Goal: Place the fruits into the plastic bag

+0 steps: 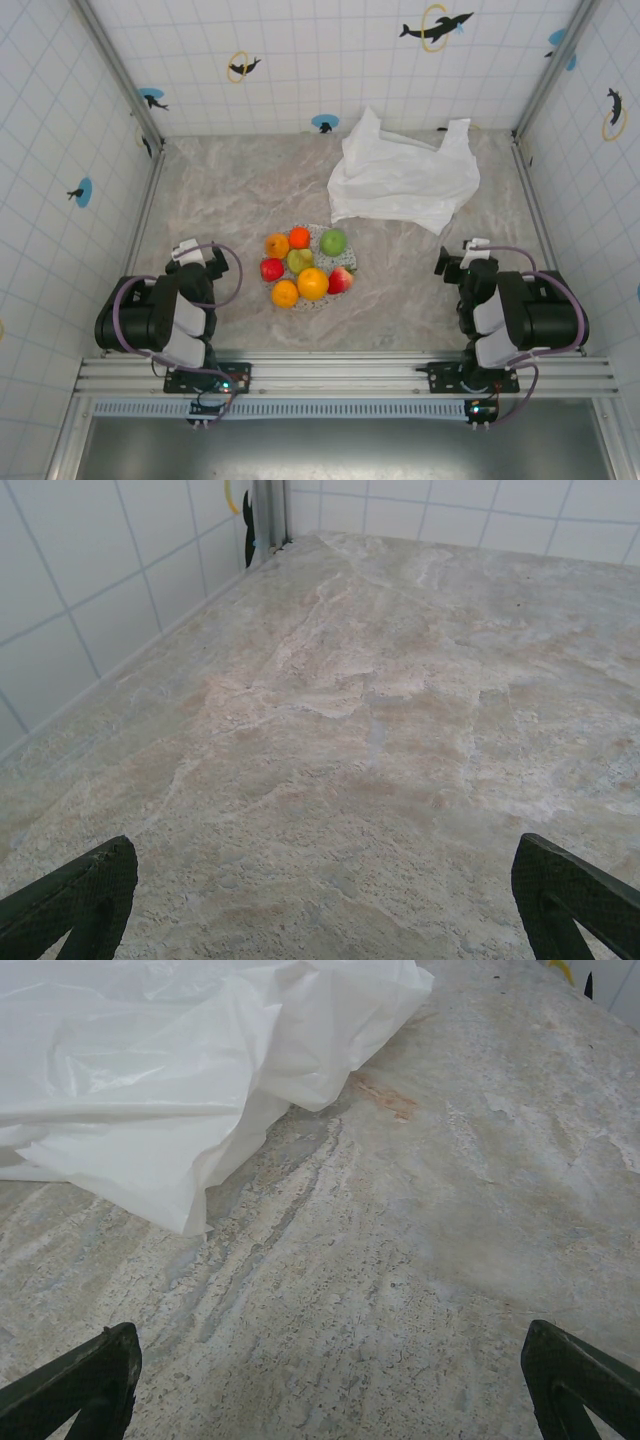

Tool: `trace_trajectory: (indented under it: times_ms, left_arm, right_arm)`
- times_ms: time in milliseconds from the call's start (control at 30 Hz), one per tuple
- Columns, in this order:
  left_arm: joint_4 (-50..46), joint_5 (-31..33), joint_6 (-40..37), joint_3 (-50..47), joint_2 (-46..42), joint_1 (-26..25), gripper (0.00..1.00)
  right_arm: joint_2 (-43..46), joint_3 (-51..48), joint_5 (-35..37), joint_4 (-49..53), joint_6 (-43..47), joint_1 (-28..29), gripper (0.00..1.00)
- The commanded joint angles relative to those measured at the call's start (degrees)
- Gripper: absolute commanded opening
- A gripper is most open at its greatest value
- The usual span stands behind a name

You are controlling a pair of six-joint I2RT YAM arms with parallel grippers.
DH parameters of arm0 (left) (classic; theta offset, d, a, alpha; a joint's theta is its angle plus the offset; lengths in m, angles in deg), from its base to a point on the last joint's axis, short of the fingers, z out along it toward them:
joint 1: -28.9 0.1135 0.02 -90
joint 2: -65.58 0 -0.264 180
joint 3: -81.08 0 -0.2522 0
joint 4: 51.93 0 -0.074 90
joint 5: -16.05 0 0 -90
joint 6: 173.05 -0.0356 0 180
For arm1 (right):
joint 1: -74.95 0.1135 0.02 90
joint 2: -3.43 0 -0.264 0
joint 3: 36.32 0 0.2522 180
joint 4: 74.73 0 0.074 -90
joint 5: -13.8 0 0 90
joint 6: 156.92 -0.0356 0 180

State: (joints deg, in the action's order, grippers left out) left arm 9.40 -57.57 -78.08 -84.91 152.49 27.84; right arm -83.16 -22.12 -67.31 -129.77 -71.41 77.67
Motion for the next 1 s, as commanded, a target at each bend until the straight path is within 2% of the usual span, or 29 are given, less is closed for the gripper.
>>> trace_trajectory:
  times_ms: [0, 133, 233, 367, 400, 467, 533, 633, 733, 833, 900, 967]
  left_arm:
    - [2.0, 0.9, 1.2, -1.9, -0.2, 0.2, 0.98]
    - [0.4, 1.0, 1.4, -1.8, -2.0, 0.3, 0.98]
    - [-0.3, 1.0, 1.1, -1.7, -3.6, 0.3, 0.98]
    - [-16.9, 6.3, 3.8, 3.3, -12.5, 0.3, 0.98]
    - [-19.8, 7.8, 6.2, 4.3, -14.5, 0.3, 0.98]
    - [-28.2, 9.7, 15.3, 6.8, -18.9, 0.2, 0.98]
    - [-36.6, 5.7, 22.4, 10.2, -22.2, 0.3, 0.98]
    - [-44.3, -7.9, 28.7, 15.6, -24.7, 0.2, 0.98]
    - [-49.8, -18.1, 32.4, 21.5, -24.8, -1.4, 0.98]
    - [-55.0, -20.2, 31.5, 25.1, -25.3, -5.1, 0.98]
    - [-58.2, -18.6, 29.9, 26.7, -25.9, -7.3, 0.98]
    - [-60.1, -17.4, 29.4, 27.3, -26.3, -8.4, 0.98]
  right_arm:
    - [2.3, 0.2, 4.2, -0.2, -0.4, 0.6, 1.0]
    - [10.9, 3.3, 9.8, 13.4, -3.7, 0.4, 1.0]
    - [18.0, 2.6, 11.9, 16.3, -7.4, -0.6, 1.0]
    - [27.1, 4.9, 14.8, 25.1, -13.7, -1.6, 1.0]
    - [28.1, 6.0, 15.1, 27.8, -16.0, -1.7, 1.0]
    - [28.8, 9.1, 11.2, 32.4, -18.6, -1.6, 0.99]
    - [26.6, 12.5, 9.1, 35.0, -19.9, 0.7, 0.97]
    - [19.5, 19.5, 11.0, 38.9, -18.3, 6.0, 0.98]
    - [11.3, 26.4, 10.3, 42.3, -22.5, 5.9, 0.98]
    - [3.5, 31.7, 3.3, 41.5, -24.1, 4.8, 0.94]
    - [-2.2, 36.9, 2.8, 43.9, -23.3, 5.3, 0.91]
    - [-8.5, 42.7, 2.4, 49.2, -23.7, 4.8, 0.82]
